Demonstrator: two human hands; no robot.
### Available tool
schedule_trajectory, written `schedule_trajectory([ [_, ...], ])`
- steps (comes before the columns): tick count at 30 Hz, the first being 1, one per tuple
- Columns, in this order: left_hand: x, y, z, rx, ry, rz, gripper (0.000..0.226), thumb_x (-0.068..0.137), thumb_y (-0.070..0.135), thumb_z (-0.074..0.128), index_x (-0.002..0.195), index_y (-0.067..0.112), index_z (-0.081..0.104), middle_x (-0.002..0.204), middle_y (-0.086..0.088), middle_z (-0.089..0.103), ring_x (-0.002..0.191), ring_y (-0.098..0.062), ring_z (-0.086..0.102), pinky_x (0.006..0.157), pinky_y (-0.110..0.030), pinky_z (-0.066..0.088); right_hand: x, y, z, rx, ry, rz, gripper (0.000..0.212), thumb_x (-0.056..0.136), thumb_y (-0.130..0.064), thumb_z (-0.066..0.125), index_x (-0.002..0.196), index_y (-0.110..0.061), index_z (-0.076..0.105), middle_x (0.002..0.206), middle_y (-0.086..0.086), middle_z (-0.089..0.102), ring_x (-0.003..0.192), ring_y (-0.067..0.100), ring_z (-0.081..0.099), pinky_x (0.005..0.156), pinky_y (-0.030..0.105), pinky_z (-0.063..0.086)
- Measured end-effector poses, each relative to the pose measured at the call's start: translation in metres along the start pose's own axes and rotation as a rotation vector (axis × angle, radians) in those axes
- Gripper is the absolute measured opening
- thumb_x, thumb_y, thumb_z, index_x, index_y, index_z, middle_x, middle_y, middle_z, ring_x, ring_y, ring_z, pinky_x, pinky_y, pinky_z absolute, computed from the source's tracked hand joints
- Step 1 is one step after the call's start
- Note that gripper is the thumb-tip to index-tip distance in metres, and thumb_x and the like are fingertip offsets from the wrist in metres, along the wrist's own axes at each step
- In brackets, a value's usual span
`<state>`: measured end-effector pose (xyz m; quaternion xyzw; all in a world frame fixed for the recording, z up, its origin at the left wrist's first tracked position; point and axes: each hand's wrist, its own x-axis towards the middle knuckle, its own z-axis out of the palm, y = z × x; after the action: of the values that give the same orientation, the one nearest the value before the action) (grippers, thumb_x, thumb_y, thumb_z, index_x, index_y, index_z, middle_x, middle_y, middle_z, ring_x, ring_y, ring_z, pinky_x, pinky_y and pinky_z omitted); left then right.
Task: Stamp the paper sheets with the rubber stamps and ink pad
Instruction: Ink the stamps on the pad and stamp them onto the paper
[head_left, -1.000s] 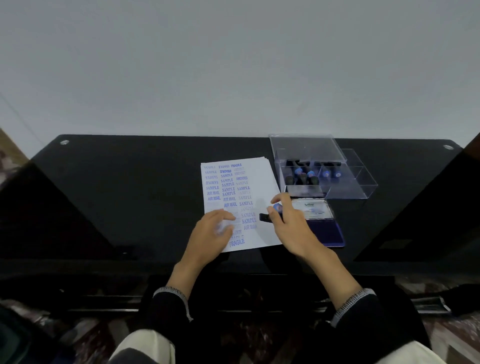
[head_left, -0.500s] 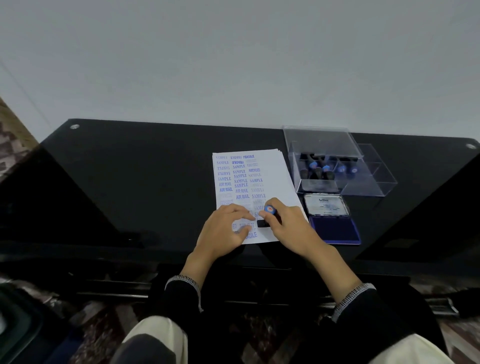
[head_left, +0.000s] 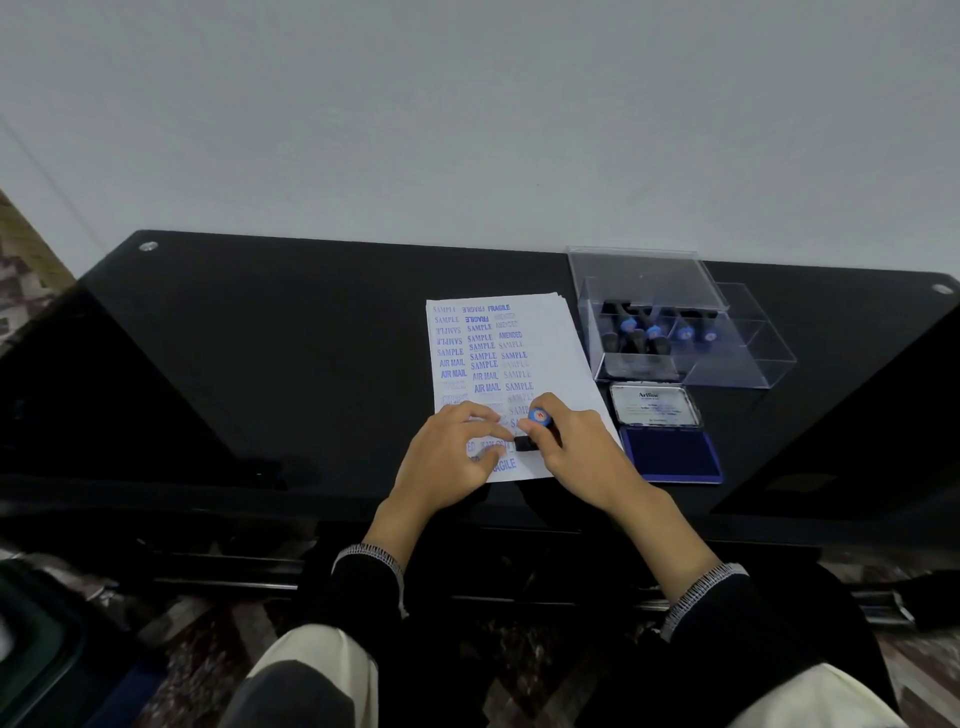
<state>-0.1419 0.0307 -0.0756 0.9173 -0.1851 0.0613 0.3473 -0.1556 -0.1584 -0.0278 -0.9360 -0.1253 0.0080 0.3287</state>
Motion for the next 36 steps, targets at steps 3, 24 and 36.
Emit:
schedule_trajectory([
  [3,0.000,0.000,0.000,-0.001,-0.001,-0.008,0.017,0.088,0.031,0.064,0.101,0.037,0.073,0.116,0.022,0.058,0.111,0.003,0.047,0.089,-0.015,0.035,-0.001,-0.001,0.000,-0.020,0.004,0.002,0.017,0.099,-0.038,0.045,0.103,-0.022,0.048,0.073,0.005,0.060,0.065,0.024,0.054,0.061,0.038,0.044],
  [24,0.003,-0.005,0.002,-0.076,0.415,-0.481,0.037,0.097,0.022,0.054,0.131,0.007,0.054,0.145,-0.003,0.043,0.147,-0.017,0.017,0.122,-0.047,0.013,-0.005,-0.001,0.014,-0.006,0.024,-0.008,0.014,0.101,-0.029,0.041,0.096,-0.016,0.037,0.064,0.001,0.049,0.054,0.021,0.043,0.051,0.032,0.035],
  [36,0.004,-0.006,0.004,0.013,0.356,-0.433,0.039,0.097,0.026,0.055,0.132,0.010,0.054,0.142,-0.004,0.050,0.144,-0.022,0.028,0.121,-0.038,0.005,-0.010,0.000,0.025,-0.007,0.068,-0.055,0.013,0.102,-0.023,0.038,0.093,-0.017,0.031,0.069,0.001,0.045,0.056,0.016,0.037,0.050,0.027,0.030],
])
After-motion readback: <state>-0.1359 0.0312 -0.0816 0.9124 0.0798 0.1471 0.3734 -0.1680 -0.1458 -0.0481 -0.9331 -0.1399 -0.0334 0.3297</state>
